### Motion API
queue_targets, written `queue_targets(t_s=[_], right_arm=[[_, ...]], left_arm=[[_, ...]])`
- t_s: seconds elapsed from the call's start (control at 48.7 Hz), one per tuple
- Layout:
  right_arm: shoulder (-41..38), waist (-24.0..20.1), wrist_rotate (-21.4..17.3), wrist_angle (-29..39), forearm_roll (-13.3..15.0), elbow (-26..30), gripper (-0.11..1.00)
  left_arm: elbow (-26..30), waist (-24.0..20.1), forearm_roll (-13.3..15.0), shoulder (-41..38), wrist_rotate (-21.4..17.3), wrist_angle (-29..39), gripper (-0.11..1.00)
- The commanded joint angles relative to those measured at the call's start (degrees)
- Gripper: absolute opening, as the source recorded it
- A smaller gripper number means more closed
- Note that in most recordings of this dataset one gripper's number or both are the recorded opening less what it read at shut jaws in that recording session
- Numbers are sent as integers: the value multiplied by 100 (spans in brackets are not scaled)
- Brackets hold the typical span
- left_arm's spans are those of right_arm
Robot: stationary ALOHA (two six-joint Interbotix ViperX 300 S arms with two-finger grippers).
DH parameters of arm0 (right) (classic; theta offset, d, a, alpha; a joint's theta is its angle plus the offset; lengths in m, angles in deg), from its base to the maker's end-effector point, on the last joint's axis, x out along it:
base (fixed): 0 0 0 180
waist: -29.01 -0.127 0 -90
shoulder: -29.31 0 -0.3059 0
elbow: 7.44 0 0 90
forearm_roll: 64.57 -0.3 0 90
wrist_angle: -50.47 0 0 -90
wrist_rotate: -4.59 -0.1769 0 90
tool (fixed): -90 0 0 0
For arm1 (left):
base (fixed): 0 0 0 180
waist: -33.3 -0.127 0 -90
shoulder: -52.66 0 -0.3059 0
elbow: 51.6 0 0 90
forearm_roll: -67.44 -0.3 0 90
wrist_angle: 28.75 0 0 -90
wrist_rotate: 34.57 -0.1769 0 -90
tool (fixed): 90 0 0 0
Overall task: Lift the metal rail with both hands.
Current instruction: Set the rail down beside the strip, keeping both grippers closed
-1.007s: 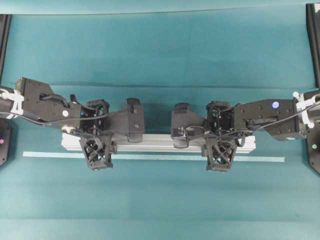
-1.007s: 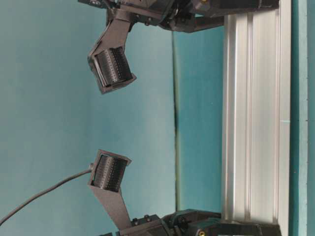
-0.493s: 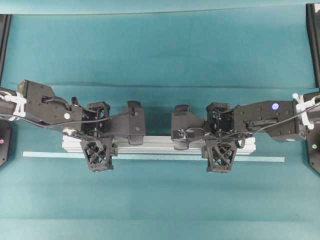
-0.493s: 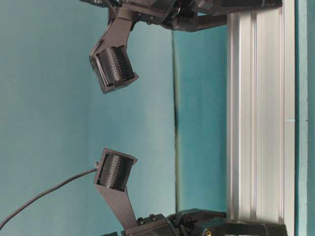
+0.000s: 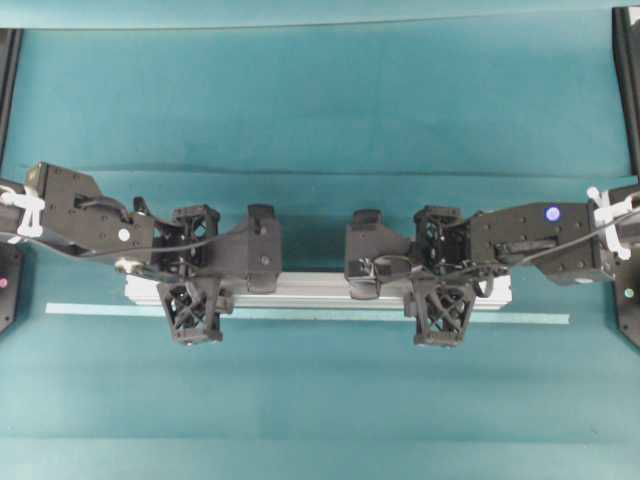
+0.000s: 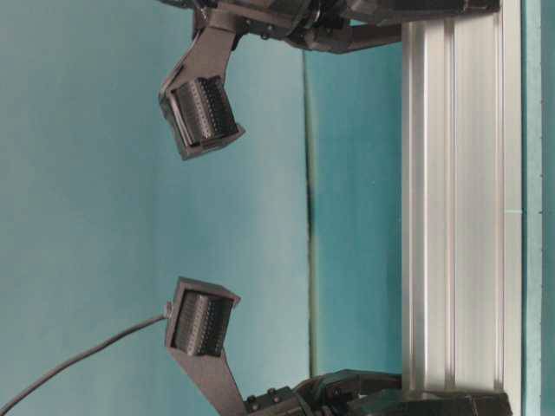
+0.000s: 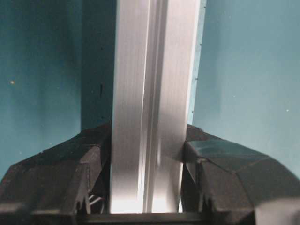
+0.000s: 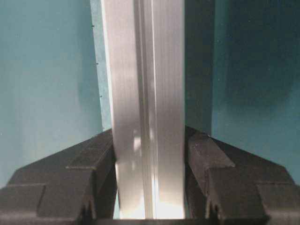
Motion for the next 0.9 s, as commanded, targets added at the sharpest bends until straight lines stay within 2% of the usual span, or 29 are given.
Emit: queue_targets(t_s=[0.0, 0.452, 0.493, 0.616, 0.678, 0.801, 0.822, 0.883], right_arm=[[-70, -70, -62, -176, -26, -62, 38], [-70, -79, -149, -308, -26, -79, 39], [-70, -79, -185, -308, -26, -79, 45], [-70, -88, -308, -290, -9, -97, 77], [-70, -79, -325, -299, 0, -97, 89], [-62, -88, -325, -316, 18, -105, 92], [-62, -79, -325, -325, 18, -97, 92], [-70, -79, -325, -325, 18, -88, 92]], left_arm=[[0, -18, -18, 0, -9, -88, 36], [-97, -70, -18, 18, -44, -167, 36], [-105, -62, -18, 18, -44, -176, 36], [-105, -44, -18, 18, -26, -176, 36], [-105, -44, -18, 18, 9, -176, 36], [-114, -44, -18, 26, 35, -167, 36], [-123, -44, -18, 18, 35, -167, 39], [-123, -18, -18, 26, -44, -167, 56]])
